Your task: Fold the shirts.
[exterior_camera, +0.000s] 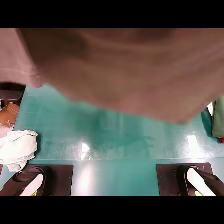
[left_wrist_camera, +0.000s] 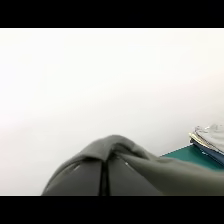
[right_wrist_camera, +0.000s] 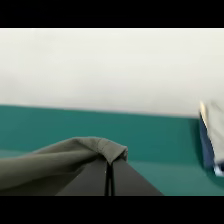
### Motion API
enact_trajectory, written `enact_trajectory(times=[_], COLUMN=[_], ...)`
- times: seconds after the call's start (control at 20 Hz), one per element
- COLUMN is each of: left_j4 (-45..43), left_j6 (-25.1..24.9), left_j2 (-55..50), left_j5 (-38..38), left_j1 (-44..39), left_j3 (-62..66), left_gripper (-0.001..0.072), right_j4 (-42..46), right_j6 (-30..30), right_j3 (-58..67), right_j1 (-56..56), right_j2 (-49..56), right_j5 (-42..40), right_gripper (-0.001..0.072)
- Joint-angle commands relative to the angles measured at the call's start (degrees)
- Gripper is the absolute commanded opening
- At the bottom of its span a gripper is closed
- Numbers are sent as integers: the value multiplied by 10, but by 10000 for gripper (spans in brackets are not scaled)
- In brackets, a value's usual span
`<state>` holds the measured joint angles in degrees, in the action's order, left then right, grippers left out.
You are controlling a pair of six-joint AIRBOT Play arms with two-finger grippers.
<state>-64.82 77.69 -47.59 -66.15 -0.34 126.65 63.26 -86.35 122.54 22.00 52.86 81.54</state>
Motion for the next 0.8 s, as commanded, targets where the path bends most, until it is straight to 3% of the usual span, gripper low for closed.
enact_trajectory(times=[0.0, 0.15, 0.4, 0.55, 0.75], left_j4=[-1, 6, 25, 22, 22], left_j6=[-1, -1, -1, -1, -3], left_j2=[-1, -57, -269, -383, -469], left_j5=[11, -33, -167, -138, -28], left_j1=[0, 0, 0, 0, 0], left_j3=[-61, -167, -210, -210, -210], left_gripper=[24, 24, 25, 26, 26], right_j4=[80, 89, 120, 151, 149], right_j6=[-21, -21, -22, -33, -43], right_j3=[-59, -118, -127, -127, -127], right_j1=[0, 0, -56, -103, -138], right_j2=[14, 77, 250, 353, 442], right_j5=[58, 123, 177, 163, 47], right_gripper=[10, 10, 10, 10, 10])
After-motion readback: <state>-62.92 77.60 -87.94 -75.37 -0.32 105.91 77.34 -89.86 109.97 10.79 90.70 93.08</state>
